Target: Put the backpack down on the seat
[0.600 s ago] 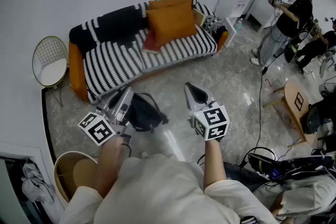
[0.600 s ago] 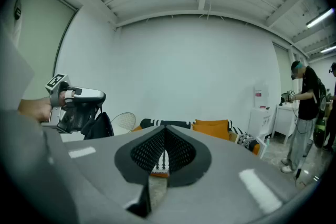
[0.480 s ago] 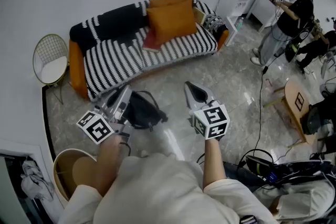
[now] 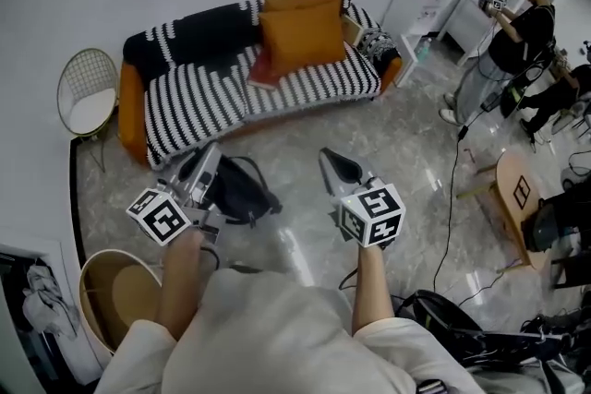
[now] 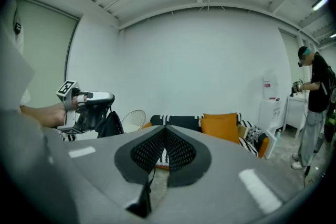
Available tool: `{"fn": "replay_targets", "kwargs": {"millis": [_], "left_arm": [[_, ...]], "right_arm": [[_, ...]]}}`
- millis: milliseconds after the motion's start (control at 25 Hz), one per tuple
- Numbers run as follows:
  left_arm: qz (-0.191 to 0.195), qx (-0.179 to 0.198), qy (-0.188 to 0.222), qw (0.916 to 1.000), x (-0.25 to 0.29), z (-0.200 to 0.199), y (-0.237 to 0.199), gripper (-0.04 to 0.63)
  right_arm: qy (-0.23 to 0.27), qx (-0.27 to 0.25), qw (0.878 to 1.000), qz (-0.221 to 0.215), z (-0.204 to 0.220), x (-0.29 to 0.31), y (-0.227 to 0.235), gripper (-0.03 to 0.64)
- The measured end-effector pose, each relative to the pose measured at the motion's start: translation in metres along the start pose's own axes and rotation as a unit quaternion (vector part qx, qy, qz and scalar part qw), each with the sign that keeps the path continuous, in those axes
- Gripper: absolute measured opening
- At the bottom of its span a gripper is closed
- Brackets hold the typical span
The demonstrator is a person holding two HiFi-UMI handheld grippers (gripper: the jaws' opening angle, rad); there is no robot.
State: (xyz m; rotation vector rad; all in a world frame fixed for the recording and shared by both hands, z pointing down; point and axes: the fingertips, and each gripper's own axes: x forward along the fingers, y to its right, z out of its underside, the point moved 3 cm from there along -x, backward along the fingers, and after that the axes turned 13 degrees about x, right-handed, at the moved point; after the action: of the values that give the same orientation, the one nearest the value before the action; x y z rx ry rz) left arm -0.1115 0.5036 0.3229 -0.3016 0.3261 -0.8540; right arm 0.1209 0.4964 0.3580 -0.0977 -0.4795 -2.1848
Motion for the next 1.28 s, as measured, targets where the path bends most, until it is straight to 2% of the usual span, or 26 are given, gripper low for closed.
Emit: {"fn": "replay_targets", "kwargs": {"millis": [160,320,480,600,680,800,920,1120,1280], "left_arm": [[-0.015,-0.001,0.011,0.9998,0.001,0.005,0.003,0.002],[-0.019,-0.002,-0.004,0.9998,0.009,0.013,0.000,0.002],[-0.022,-0.005,-0.011,0.9997,0.024,0.013,-0.012,0.002],[-0.032,-0.010,-0.014,0.9993,0.039,0.016,-0.028,0.002],[-0.032,-0.013,-0.014,0.9993,0.049,0.018,-0.041,0.002],[-0.029,-0.014,-0.013,0.9994,0.067,0.014,-0.065,0.002],[-0.027,-0.016,-0.013,0.9994,0.089,0.007,-0.095,0.002],[-0.027,-0.021,-0.008,0.9994,0.129,-0.015,-0.150,0.002],[-0.019,-0.021,-0.010,0.9996,0.163,-0.032,-0.191,0.002]], "right_arm": [[0.006,-0.001,1.000,-0.007,0.004,-0.007,0.015,0.005],[0.034,0.010,0.999,0.005,0.005,-0.002,0.027,0.005],[0.039,0.017,0.999,-0.002,-0.004,0.015,0.037,0.005],[0.050,0.059,0.997,-0.031,-0.014,0.025,0.047,0.005],[0.057,0.081,0.994,-0.047,-0.023,0.035,0.056,0.004],[0.057,0.079,0.994,-0.046,-0.036,0.060,0.069,0.005],[0.065,0.101,0.992,-0.037,-0.054,0.094,0.085,0.005],[0.043,0.064,0.997,0.005,-0.082,0.159,0.104,0.005],[0.025,0.068,0.997,0.007,-0.097,0.208,0.118,0.005]]}}
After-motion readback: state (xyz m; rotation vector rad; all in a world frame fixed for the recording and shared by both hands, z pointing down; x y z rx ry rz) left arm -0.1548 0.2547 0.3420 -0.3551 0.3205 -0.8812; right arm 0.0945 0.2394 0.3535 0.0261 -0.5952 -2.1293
